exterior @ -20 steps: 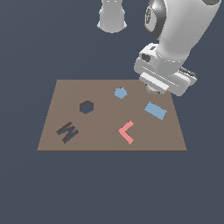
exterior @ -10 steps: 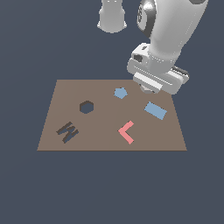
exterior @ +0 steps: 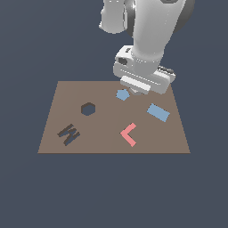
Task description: Insert a designated object into the corresponding slot on a board.
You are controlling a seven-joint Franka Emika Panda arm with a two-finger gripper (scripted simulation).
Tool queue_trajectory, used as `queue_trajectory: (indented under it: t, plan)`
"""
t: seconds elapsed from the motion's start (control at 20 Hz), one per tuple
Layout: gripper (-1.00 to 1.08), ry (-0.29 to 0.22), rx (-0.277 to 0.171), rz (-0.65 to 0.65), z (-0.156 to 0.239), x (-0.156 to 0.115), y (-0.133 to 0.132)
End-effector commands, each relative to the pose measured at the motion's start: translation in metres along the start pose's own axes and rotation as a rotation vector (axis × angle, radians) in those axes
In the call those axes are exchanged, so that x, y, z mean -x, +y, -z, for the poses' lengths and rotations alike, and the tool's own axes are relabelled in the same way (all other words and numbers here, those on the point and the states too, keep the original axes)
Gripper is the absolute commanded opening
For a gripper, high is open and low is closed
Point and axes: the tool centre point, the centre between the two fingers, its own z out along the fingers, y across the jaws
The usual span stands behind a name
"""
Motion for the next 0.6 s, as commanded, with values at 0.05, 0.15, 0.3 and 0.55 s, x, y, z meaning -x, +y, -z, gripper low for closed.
queue_trajectory:
  t: [0.05, 0.15, 0.3, 0.55]
  plan:
    - [-1.00, 0.001, 0.000, 0.068, 0.001, -0.016, 0.022]
    - [-1.00, 0.001, 0.000, 0.112, 0.001, -0.027, 0.035]
    - [-1.00, 0.001, 0.000, 0.179, 0.002, -0.045, 0.054]
    - [-1.00, 0.001, 0.000, 0.288, 0.003, -0.077, 0.082]
